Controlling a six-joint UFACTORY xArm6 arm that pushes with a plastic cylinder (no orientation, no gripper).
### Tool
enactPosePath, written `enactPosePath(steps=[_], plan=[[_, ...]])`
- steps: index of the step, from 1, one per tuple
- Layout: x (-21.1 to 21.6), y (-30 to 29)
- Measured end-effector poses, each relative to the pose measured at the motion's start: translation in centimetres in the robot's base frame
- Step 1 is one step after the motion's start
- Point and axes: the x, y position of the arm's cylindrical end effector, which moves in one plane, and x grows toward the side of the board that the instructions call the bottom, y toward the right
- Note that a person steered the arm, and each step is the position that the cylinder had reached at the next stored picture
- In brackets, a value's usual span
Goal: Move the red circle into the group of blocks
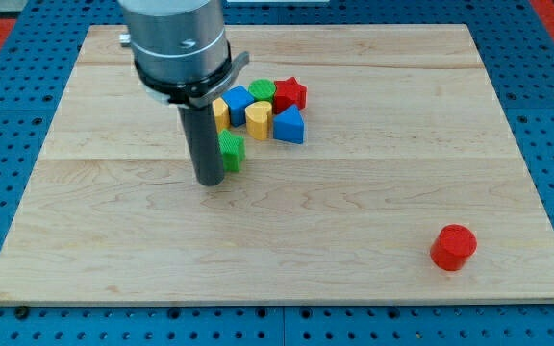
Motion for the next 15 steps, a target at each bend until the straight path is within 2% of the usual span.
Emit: enactPosePath(steps=[1, 2, 3, 4, 5, 6, 7, 8, 9, 10, 11, 12, 14, 15], plan=[[-1.9, 2.6], [-1.8, 2.9], [2.7, 10.4], [4.8, 20.3], [4.1, 29.6], [8.4, 31.0], [13.2, 27.8], [8.4, 23.6], [2.1, 22.9], [0.9, 19.3], [3.8, 22.7], [4.3, 18.6], [1.7, 12.0], [2.4, 10.7]])
